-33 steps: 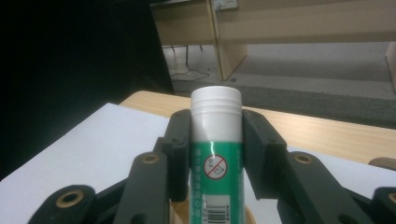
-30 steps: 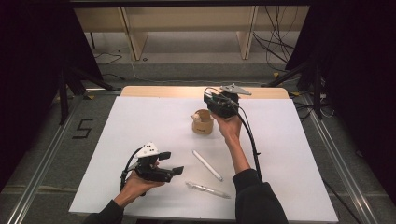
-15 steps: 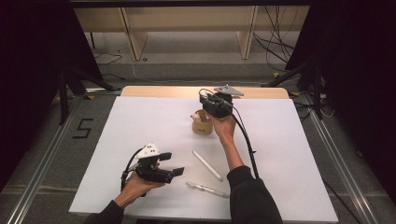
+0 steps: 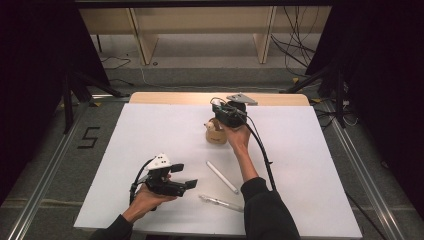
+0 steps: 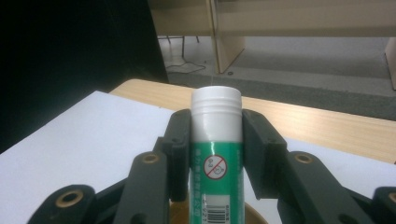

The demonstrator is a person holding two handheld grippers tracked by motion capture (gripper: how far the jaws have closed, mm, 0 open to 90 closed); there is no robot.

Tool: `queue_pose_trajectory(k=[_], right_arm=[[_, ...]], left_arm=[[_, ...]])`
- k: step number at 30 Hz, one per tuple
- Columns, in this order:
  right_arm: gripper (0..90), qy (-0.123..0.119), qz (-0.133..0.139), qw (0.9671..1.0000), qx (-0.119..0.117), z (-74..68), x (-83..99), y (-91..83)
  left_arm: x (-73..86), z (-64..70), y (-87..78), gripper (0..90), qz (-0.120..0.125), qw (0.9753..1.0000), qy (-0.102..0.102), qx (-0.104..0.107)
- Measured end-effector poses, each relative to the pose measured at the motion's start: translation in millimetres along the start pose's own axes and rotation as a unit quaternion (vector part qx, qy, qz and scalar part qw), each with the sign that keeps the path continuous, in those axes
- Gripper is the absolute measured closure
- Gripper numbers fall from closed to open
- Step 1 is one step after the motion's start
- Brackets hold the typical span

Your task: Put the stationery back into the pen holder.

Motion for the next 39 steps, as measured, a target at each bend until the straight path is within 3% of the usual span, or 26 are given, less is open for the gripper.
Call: queue_pose_trajectory(k=[33, 35, 37, 39], right_arm=[[64.6, -0.014, -0.020, 0.9997, 0.006, -4.1, 15.6, 10.3], [55.5, -0.013, -0.024, 0.9996, 0.004, -3.5, 16.0, 9.8], [44.9, 0.006, -0.015, 0.9998, -0.007, -3.3, 12.1, 7.5], [43.6, 0.012, -0.004, 0.9999, -0.006, -2.1, 6.2, 2.8]], left_arm=[[1.1, 0.7, 0.0, 15.7, 0.000, 1.0000, -0.002, 0.000], [1.0, 0.3, -0.1, 15.7, 0.000, 1.0000, -0.002, 0.000], [1.1, 0.6, 0.1, 15.7, 0.000, 1.0000, -0.004, 0.000], [1.1, 0.5, 0.2, 15.7, 0.000, 1.0000, -0.003, -0.001]])
Point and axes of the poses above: each handheld gripper's, and its own axes: y roughly forward along the jaws, x roughly out of its underside, z roughly to its right, the point moved 7 cm from there along y, roughly forward along the jaws, and after that the axes turned 8 degrees about -y, right-handed, at the moved point
